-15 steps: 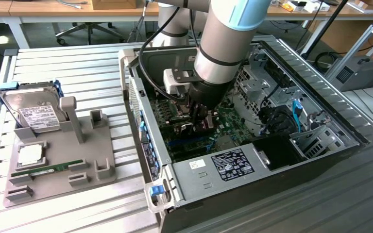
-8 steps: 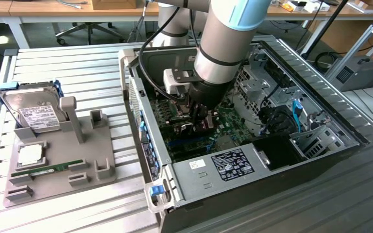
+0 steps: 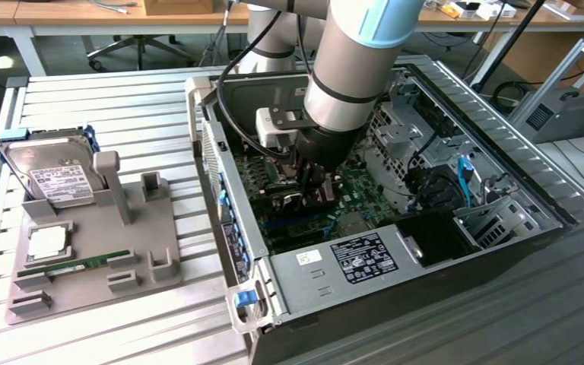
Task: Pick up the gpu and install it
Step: 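Insert the gpu into the slot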
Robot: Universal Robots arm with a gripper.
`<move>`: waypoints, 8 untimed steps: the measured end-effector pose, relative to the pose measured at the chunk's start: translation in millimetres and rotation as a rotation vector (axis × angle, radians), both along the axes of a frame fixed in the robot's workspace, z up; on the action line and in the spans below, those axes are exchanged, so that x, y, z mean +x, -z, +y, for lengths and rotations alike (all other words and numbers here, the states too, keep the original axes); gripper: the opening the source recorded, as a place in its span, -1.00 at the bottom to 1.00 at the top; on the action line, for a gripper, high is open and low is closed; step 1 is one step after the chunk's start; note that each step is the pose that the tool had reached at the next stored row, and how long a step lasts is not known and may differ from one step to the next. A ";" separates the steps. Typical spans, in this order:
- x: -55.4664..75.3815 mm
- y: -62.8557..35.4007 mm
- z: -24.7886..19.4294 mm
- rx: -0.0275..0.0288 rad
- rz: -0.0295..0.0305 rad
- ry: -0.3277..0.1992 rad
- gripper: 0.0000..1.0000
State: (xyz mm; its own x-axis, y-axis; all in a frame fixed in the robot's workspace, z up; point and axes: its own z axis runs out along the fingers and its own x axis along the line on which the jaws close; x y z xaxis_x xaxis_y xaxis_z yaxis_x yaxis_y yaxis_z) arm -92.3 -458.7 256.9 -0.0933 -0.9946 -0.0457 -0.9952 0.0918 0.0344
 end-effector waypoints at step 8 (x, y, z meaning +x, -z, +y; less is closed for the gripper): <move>0.0 0.0 0.0 0.0000 0.0000 0.000 -0.45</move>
State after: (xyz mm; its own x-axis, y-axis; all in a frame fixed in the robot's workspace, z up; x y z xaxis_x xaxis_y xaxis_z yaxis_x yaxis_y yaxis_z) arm -92.3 -458.6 256.9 -0.0934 -0.9946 -0.0457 -0.9952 0.0919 0.0344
